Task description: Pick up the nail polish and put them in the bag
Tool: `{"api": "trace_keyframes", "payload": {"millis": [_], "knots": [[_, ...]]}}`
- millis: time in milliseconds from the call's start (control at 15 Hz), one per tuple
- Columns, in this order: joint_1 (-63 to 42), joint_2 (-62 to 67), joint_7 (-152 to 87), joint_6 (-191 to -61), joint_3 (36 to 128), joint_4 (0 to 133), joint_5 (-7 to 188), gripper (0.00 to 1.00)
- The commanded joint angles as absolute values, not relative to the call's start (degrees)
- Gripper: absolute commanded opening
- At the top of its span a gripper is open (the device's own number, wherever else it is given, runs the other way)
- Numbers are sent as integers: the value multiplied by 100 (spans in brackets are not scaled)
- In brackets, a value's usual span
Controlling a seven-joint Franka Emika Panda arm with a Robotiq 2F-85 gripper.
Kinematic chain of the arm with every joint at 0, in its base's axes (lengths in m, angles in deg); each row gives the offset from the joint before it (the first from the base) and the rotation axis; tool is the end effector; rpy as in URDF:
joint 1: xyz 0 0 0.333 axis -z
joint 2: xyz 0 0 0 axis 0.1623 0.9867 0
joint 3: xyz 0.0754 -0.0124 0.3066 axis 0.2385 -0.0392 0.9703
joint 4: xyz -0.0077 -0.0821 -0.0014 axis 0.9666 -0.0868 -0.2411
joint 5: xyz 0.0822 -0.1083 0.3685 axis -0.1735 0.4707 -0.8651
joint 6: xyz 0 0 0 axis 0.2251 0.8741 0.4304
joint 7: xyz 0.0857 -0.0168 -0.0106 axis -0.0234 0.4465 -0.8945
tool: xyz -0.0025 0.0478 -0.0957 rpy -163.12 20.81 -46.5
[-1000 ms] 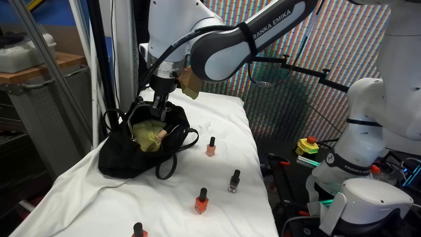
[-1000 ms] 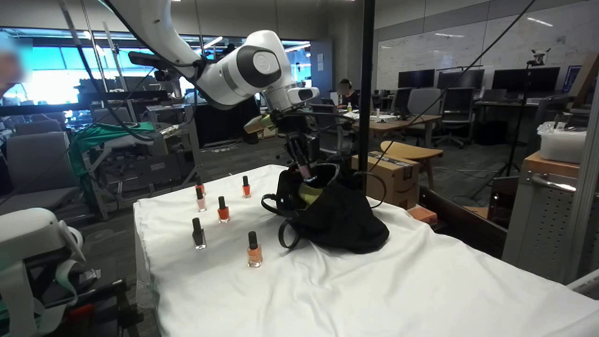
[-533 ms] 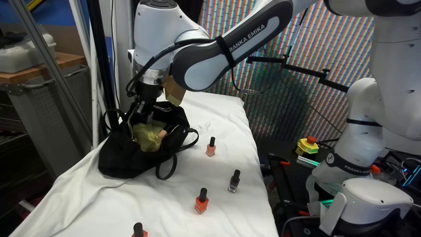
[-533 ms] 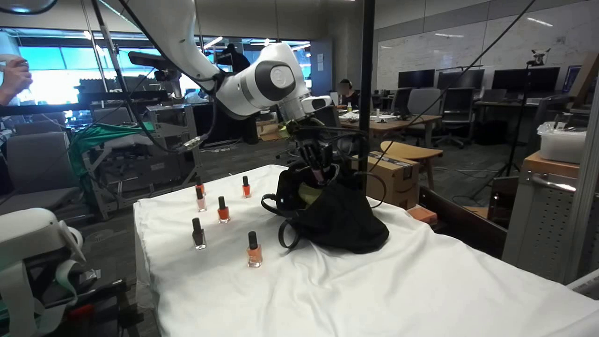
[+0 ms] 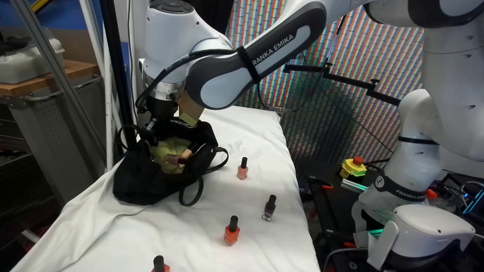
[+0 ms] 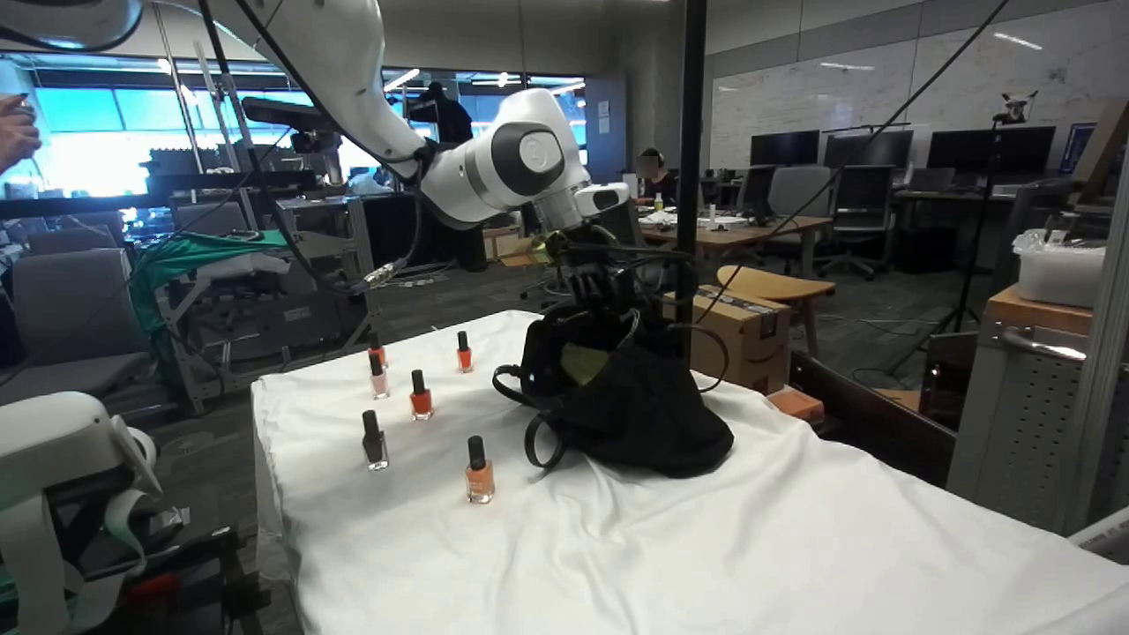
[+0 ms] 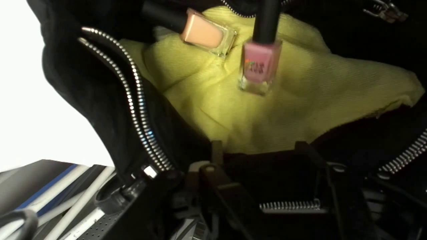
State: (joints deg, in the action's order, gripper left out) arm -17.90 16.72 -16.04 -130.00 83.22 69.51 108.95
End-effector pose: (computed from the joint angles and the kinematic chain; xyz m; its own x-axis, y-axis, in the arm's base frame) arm 0.6966 0.0745 0.3182 0.9613 0.0324 0.2736 -0.0330 -0.9724 0.2310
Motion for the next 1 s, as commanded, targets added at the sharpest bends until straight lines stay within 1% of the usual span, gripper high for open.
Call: {"api": "trace_keyframes", "payload": {"millis": [0,67,133,333,933], "knots": [[-1948,1642,-1451,-13059,8147,6871,10826,95],[-1959,1566,-1471,-13018,8151,6952,10817,99],[-1919,1530,-1551,-12994,8149,7001,10800,100],[-1862,1221,-1737,-12875,8185,7341,10764,100],[-1457,-516,-2515,-12095,8374,9106,10108,100]]}}
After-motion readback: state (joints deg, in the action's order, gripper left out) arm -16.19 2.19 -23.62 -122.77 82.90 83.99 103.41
